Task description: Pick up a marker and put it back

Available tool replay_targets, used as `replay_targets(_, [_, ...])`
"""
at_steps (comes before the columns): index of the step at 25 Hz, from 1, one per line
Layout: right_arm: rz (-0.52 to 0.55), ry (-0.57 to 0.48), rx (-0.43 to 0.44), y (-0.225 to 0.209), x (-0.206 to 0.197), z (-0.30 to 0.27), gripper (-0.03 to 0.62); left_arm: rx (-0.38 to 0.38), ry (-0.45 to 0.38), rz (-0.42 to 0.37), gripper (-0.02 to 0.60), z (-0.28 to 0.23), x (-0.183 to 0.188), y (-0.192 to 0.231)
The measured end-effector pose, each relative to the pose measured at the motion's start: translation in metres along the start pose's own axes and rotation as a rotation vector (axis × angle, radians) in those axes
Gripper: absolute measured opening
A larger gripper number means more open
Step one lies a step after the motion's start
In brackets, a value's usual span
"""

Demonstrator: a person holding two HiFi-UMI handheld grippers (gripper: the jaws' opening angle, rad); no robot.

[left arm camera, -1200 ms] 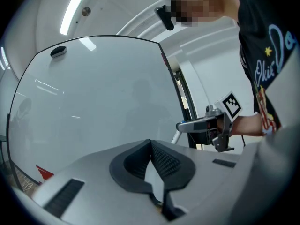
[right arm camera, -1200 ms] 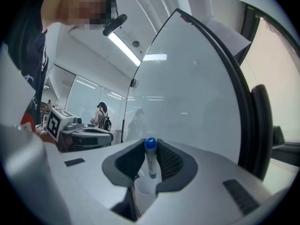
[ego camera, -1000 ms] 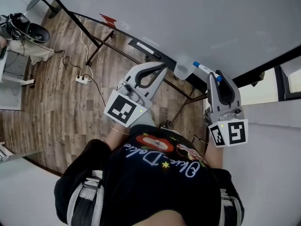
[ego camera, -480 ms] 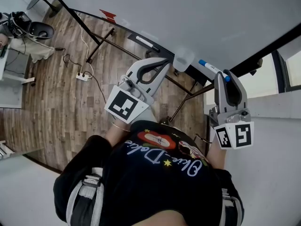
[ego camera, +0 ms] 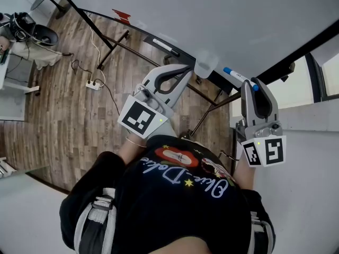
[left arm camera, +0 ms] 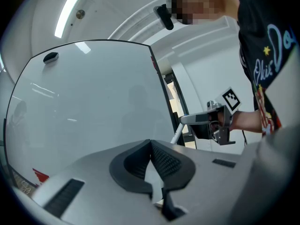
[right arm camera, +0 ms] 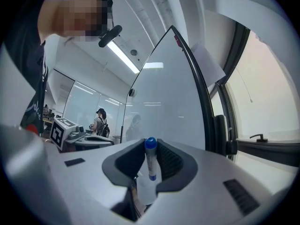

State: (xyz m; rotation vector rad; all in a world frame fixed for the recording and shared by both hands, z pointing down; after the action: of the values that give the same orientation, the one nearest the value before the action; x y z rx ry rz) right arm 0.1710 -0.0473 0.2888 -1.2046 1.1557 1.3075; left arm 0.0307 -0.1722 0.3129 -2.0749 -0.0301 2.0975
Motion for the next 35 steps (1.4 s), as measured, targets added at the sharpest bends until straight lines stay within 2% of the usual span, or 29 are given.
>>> replay_targets(13, [-0.009,-0.002,0.010,-0.003,-0.004,-0.008,0.075,0.020,0.006,0.002,0.003,0.000,-0.002,0.005])
replay_targets(35, [-0.046,0.041,0.076,0.009,-0.030,-0.067,0.075,0.094,0.038,0.008,0.003,0.016,-0.011,0.047])
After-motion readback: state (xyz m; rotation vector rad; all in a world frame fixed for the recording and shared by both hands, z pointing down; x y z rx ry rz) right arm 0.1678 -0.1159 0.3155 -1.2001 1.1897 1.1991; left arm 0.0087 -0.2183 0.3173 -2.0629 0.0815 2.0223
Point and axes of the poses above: the fingertips, and each gripper's own axes: z backward along the fingers, y to its left, x out of its top, the point moved 4 cm from there along z, backward along the fingers, and after that the axes turned 1 degree about x, right-handed, at the moved point
